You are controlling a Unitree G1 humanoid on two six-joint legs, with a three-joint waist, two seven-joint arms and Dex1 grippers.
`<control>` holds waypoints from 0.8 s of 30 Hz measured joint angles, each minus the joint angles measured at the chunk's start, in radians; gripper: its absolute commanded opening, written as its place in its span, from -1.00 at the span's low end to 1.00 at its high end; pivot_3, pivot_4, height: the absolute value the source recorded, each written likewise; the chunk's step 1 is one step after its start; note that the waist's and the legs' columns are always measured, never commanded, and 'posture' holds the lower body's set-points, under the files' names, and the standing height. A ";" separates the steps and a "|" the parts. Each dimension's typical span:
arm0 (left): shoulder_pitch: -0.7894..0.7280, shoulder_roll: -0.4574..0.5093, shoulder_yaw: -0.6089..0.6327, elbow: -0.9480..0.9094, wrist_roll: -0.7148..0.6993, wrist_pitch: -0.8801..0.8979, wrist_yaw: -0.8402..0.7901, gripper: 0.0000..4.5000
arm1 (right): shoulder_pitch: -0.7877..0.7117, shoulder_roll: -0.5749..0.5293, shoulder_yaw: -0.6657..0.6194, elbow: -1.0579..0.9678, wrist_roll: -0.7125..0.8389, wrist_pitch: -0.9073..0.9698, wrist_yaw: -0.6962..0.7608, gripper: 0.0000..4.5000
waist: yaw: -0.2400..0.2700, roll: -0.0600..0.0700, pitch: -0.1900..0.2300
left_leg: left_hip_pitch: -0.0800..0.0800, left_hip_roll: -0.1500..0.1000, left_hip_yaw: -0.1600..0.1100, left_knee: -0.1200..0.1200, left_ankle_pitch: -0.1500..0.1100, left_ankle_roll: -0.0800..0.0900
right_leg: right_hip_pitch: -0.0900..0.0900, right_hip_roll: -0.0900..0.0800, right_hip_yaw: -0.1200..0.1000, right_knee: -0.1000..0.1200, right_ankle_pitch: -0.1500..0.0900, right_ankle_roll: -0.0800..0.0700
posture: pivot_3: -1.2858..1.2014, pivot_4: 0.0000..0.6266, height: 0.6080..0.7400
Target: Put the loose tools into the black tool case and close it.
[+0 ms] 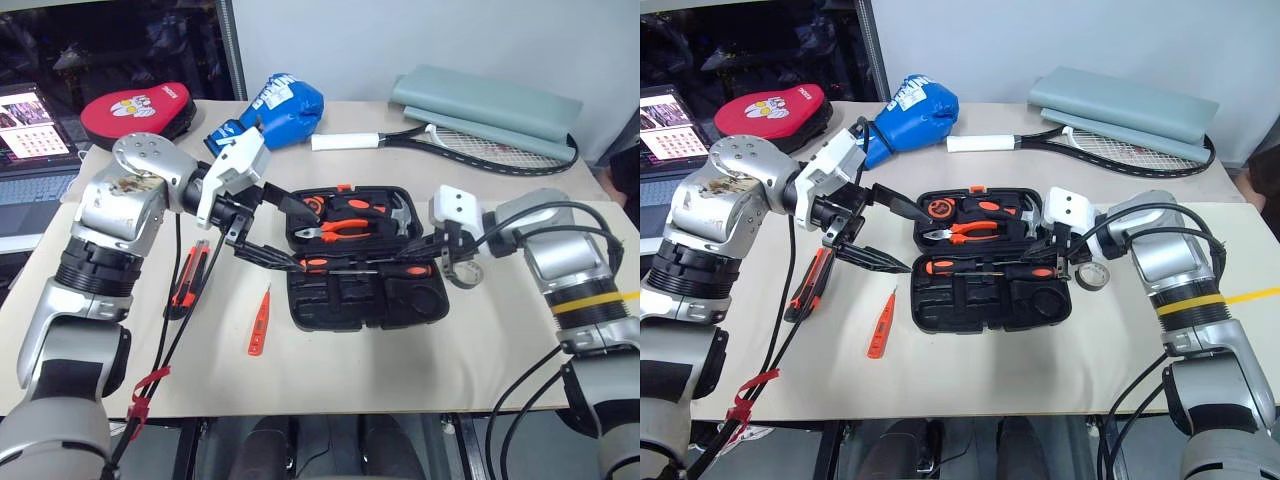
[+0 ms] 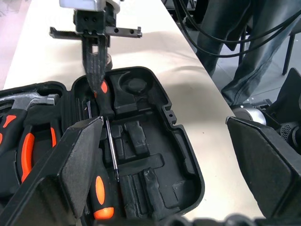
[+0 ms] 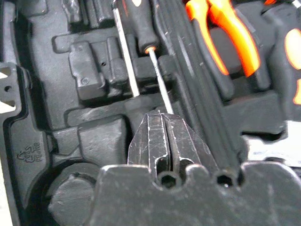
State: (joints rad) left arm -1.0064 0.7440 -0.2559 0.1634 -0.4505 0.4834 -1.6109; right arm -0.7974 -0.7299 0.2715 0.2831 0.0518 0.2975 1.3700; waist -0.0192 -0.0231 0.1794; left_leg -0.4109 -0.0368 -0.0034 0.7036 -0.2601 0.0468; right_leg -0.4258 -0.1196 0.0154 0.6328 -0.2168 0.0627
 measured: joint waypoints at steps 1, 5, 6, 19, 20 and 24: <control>0.000 0.000 0.000 -0.001 0.000 0.000 0.000 1.00 | 0.000 0.004 0.003 0.000 -0.001 0.000 -0.003 -0.96 | 0.000 0.000 0.000 | 0.000 0.000 0.000 0.000 0.000 0.000 | 0.000 0.000 0.000 0.000 0.000 0.000 | 0.03 -0.52 0.94; 0.000 0.000 0.000 -0.001 0.000 0.000 0.000 1.00 | 0.000 0.021 0.010 0.000 -0.012 0.001 -0.025 -0.96 | 0.001 0.000 0.000 | 0.000 0.000 0.000 0.000 0.000 0.000 | 0.000 0.000 0.000 0.000 0.000 0.000 | 0.03 -0.52 0.94; 0.000 0.000 0.000 -0.001 0.000 0.000 0.000 1.00 | 0.000 0.028 0.013 0.001 -0.013 0.002 -0.027 -0.96 | 0.001 0.000 0.000 | 0.000 0.000 0.000 0.000 0.000 0.000 | 0.000 0.000 0.000 0.000 0.000 0.000 | 0.03 -0.52 0.94; 0.000 -0.008 -0.005 0.002 0.006 -0.004 0.000 1.00 | 0.003 0.077 0.038 0.025 -0.043 0.009 -0.067 -0.96 | -0.015 0.000 0.000 | 0.005 0.000 0.000 0.000 0.000 -0.001 | 0.004 0.000 0.001 0.000 0.000 -0.001 | 0.03 -0.52 0.94; 0.000 -0.011 -0.006 0.002 0.008 -0.005 0.000 1.00 | -0.004 0.084 0.039 0.040 -0.047 0.007 -0.070 -0.96 | -0.019 0.000 0.000 | 0.006 0.001 0.000 0.000 0.001 -0.001 | 0.004 0.001 0.001 0.001 0.001 -0.002 | 0.03 -0.52 0.94; 0.000 -0.013 -0.008 0.001 0.009 -0.005 0.000 1.00 | -0.007 0.094 0.039 0.065 -0.051 -0.008 -0.090 -0.96 | -0.021 0.000 0.000 | 0.008 0.001 -0.001 0.001 0.003 -0.004 | 0.004 0.002 0.001 0.006 0.003 -0.003 | 0.03 -0.52 0.94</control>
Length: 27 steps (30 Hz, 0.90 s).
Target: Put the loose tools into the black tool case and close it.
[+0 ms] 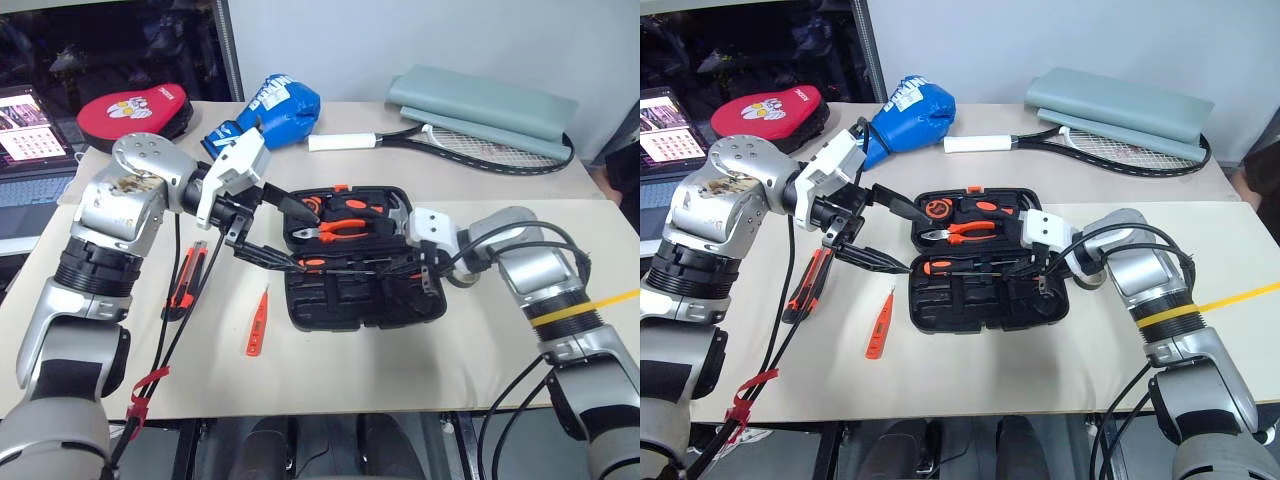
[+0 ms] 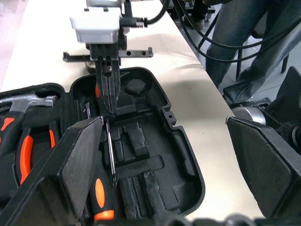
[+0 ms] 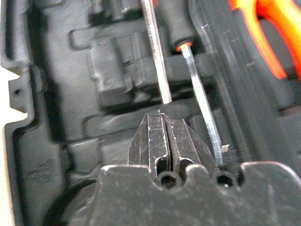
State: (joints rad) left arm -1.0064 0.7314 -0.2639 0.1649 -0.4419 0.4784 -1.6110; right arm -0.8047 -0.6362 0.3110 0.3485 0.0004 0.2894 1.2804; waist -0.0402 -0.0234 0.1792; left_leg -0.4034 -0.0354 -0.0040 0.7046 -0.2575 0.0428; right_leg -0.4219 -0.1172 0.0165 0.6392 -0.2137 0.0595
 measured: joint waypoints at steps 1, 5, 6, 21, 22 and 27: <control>0.000 0.000 0.000 0.000 0.000 0.000 0.000 1.00 | 0.000 0.000 0.000 0.005 0.000 -0.002 -0.004 -0.96 | 0.000 0.000 0.000 | 0.000 0.000 0.000 0.001 0.000 0.000 | 0.000 0.000 0.000 0.001 0.000 0.000 | 0.03 -0.52 0.94; 0.000 0.000 0.000 0.000 0.002 -0.012 0.000 1.00 | 0.004 0.000 -0.003 0.004 0.004 0.004 -0.006 -0.96 | 0.001 0.000 0.000 | 0.001 0.001 0.000 0.001 0.002 -0.002 | 0.000 0.002 0.001 0.003 0.001 -0.002 | 0.03 -0.52 0.94; 0.000 0.000 0.000 0.000 0.002 -0.016 0.000 1.00 | 0.010 -0.003 -0.005 -0.008 0.011 0.011 -0.001 -0.96 | 0.002 0.000 0.000 | 0.001 0.001 -0.001 0.001 0.002 -0.002 | 0.000 0.002 0.001 0.003 0.001 -0.002 | 0.03 -0.52 0.94; 0.198 0.063 0.122 -0.105 -0.015 0.137 0.175 1.00 | 0.243 -0.168 -0.517 -0.767 0.534 0.673 -0.107 0.13 | 0.025 0.000 0.000 | -0.006 0.003 -0.002 -0.002 -0.001 0.002 | -0.004 0.002 -0.001 0.001 0.000 -0.001 | 0.03 -0.52 0.94; 0.248 0.094 0.162 -0.156 -0.034 0.177 0.201 1.00 | 0.294 -0.188 -0.539 -0.801 0.558 0.676 -0.105 0.27 | 0.023 0.000 0.000 | -0.005 0.003 -0.002 -0.002 -0.001 0.002 | -0.004 0.002 0.000 0.001 0.000 -0.001 | 0.03 -0.52 0.94; 0.625 0.250 0.419 -0.435 -0.123 0.345 0.288 1.00 | 0.421 -0.235 -0.595 -0.900 0.635 0.639 -0.089 0.99 | 0.009 0.000 0.000 | -0.003 0.007 0.000 -0.006 -0.002 0.001 | -0.003 0.002 0.001 -0.004 -0.001 -0.002 | 0.03 -0.52 0.94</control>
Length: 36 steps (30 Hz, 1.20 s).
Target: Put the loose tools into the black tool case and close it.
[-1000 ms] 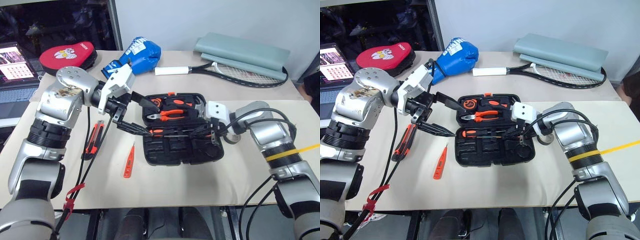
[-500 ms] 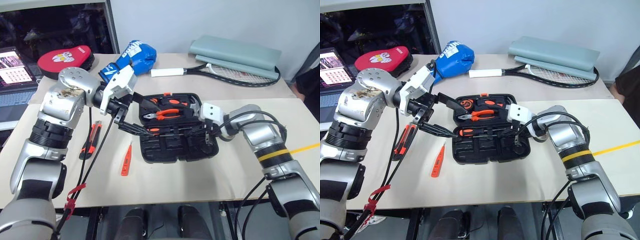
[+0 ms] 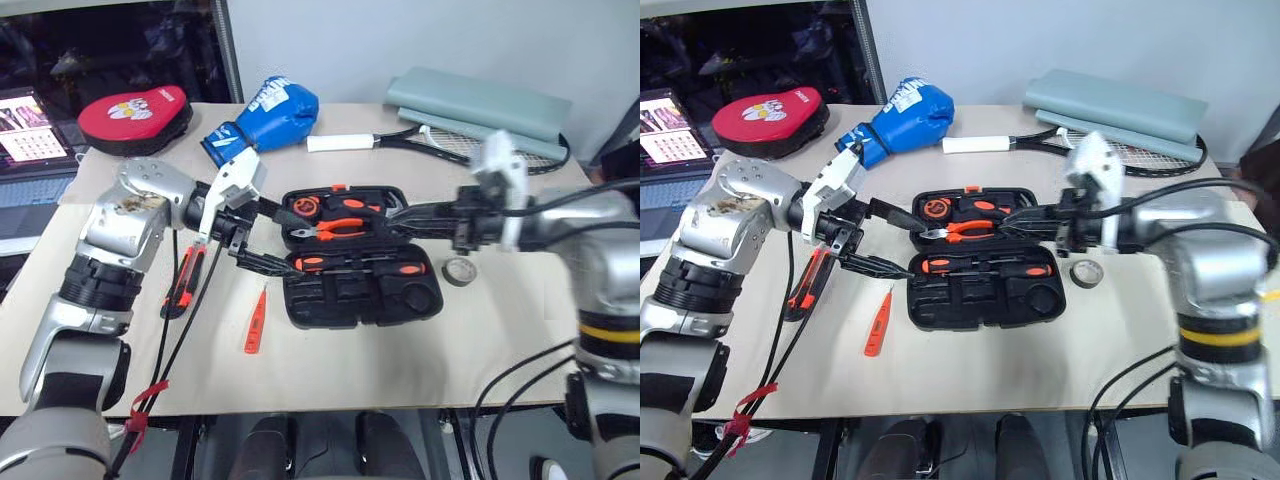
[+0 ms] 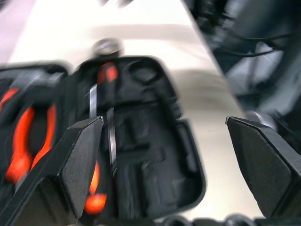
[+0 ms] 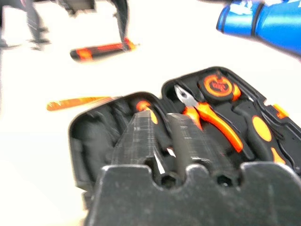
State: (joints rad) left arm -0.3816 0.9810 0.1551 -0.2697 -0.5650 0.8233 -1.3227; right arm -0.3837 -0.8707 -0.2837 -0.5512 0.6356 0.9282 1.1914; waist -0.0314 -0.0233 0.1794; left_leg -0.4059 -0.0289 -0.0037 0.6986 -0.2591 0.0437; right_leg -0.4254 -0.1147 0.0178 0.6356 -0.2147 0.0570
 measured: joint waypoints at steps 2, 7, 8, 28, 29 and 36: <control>0.157 0.038 0.116 -0.064 -0.012 0.045 0.013 1.00 | 0.034 -0.011 -0.006 -0.014 0.017 -0.024 0.012 0.99 | 0.000 0.000 0.000 | 0.002 0.001 0.000 -0.002 0.000 -0.001 | 0.002 0.000 -0.001 -0.005 0.000 -0.001 | 0.03 -0.52 0.94; 0.440 0.075 0.416 -0.150 -0.005 0.082 0.008 1.00 | 0.023 -0.032 -0.005 0.002 0.093 -0.056 0.046 0.99 | 0.023 -0.001 0.000 | 0.007 0.005 0.002 -0.003 0.003 -0.003 | 0.006 0.002 -0.004 -0.008 0.002 -0.004 | 0.03 -0.52 0.94; 0.453 0.075 0.439 -0.167 -0.013 0.095 0.014 1.00 | 0.015 -0.032 -0.001 0.010 0.096 -0.062 0.047 0.99 | 0.026 -0.001 0.000 | 0.006 0.006 0.001 -0.003 0.003 -0.004 | 0.006 0.002 -0.004 -0.008 0.002 -0.004 | 0.03 -0.52 0.94; 0.096 -0.084 0.023 -0.330 -0.345 0.788 0.850 1.00 | 0.125 -0.018 0.029 -0.099 0.173 -0.128 -0.116 0.99 | 0.029 -0.003 0.000 | 0.006 0.005 0.000 -0.005 0.003 -0.006 | 0.004 0.003 -0.001 -0.005 0.003 -0.005 | 0.03 -0.52 0.94; 0.092 -0.099 -0.004 -0.316 -0.358 0.788 0.900 1.00 | 0.130 -0.014 0.029 -0.114 0.176 -0.129 -0.129 0.99 | 0.031 -0.004 0.000 | 0.005 0.005 0.000 -0.004 0.003 -0.006 | 0.004 0.004 -0.001 -0.005 0.003 -0.005 | 0.03 -0.52 0.94; -0.061 -0.159 -0.121 -0.200 -0.461 0.788 1.152 1.00 | 0.183 0.001 0.023 -0.174 0.212 -0.136 -0.217 0.99 | 0.048 -0.005 0.000 | 0.006 0.004 -0.001 -0.003 0.003 -0.007 | 0.005 0.003 -0.002 -0.005 0.003 -0.005 | 0.03 -0.52 0.94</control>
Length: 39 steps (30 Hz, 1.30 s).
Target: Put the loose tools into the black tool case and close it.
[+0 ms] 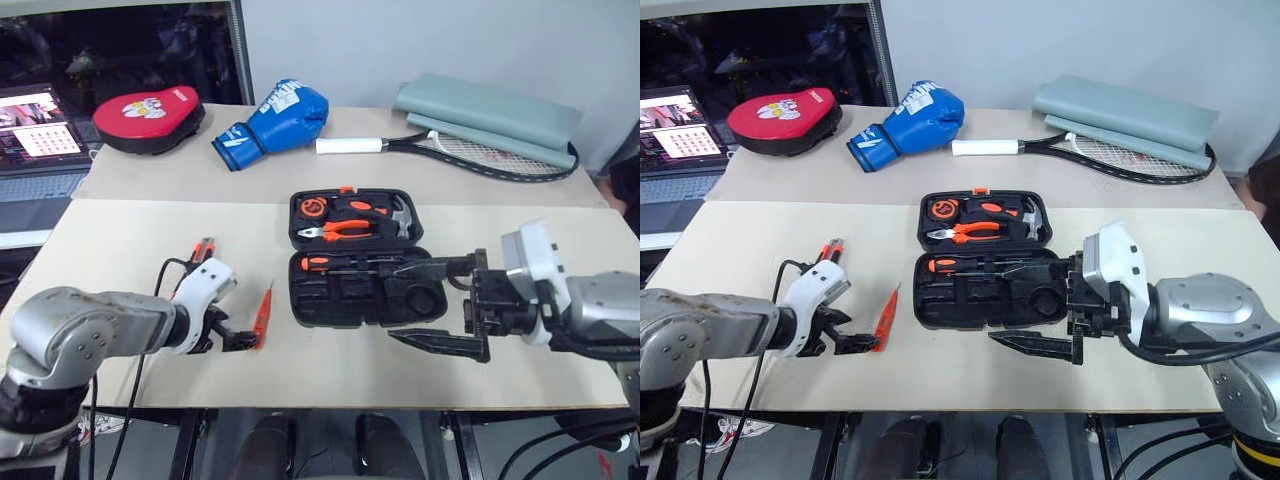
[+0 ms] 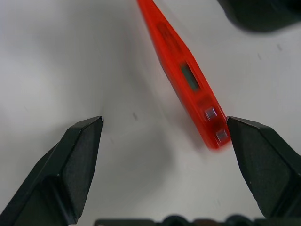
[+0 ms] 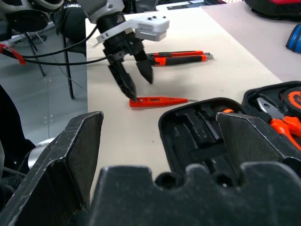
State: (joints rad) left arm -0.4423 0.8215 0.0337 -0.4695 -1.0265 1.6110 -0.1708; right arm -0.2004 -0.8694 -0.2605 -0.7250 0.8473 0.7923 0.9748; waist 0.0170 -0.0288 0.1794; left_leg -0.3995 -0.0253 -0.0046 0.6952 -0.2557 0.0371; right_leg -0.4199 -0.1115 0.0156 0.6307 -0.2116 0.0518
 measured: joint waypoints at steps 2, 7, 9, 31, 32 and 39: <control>-0.033 0.000 -0.019 0.043 -0.049 0.000 0.050 1.00 | 0.019 0.001 0.001 -0.015 0.001 -0.002 -0.022 0.99 | -0.003 0.000 0.000 | 0.000 0.000 0.000 0.000 0.000 0.000 | 0.000 0.000 0.000 0.000 0.000 0.000 | 0.03 -0.52 0.94; -0.090 0.026 -0.068 0.122 -0.217 -0.001 0.179 1.00 | 0.051 0.019 0.004 -0.042 0.003 -0.008 -0.073 0.99 | -0.005 0.000 0.000 | 0.000 0.000 0.000 0.000 0.000 0.000 | -0.001 0.000 0.001 0.001 0.000 0.000 | 0.03 -0.52 0.94; -0.111 0.035 -0.092 0.150 -0.283 -0.004 0.233 1.00 | 0.054 0.021 0.006 -0.053 0.006 -0.010 -0.093 0.99 | -0.005 0.000 0.000 | 0.000 0.000 0.000 0.000 0.000 0.000 | 0.000 -0.001 0.001 0.000 0.000 0.000 | 0.03 -0.52 0.94; -0.374 0.056 -0.394 0.403 -0.486 -0.009 0.384 0.22 | 0.064 0.056 0.059 -0.092 0.028 -0.050 -0.213 1.00 | -0.001 0.001 -0.003 | 0.001 -0.003 -0.001 0.000 0.000 0.000 | 0.001 -0.001 0.001 0.000 0.000 0.001 | 0.03 -0.52 0.94; -0.375 0.056 -0.398 0.402 -0.485 -0.010 0.383 0.22 | 0.064 0.056 0.059 -0.092 0.028 -0.050 -0.215 1.00 | -0.001 0.001 -0.004 | 0.001 -0.003 -0.001 0.000 0.000 0.000 | 0.001 -0.001 0.001 0.000 0.000 0.001 | 0.03 -0.52 0.94; -0.374 0.055 -0.411 0.386 -0.464 -0.012 0.363 -0.10 | 0.069 0.053 0.059 -0.097 0.033 -0.050 -0.222 1.00 | -0.002 0.001 -0.006 | 0.001 -0.003 -0.001 -0.001 0.000 0.000 | 0.002 -0.001 0.001 0.000 0.000 0.001 | 0.03 -0.52 0.94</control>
State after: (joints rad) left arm -0.8166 0.8768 -0.3773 -0.0835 -1.4909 1.5985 0.1920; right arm -0.1318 -0.8162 -0.2017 -0.8219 0.8806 0.7427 0.7526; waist 0.0151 -0.0276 0.1736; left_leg -0.3984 -0.0280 -0.0051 0.6947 -0.2554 0.0368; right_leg -0.4184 -0.1126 0.0162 0.6302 -0.2120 0.0524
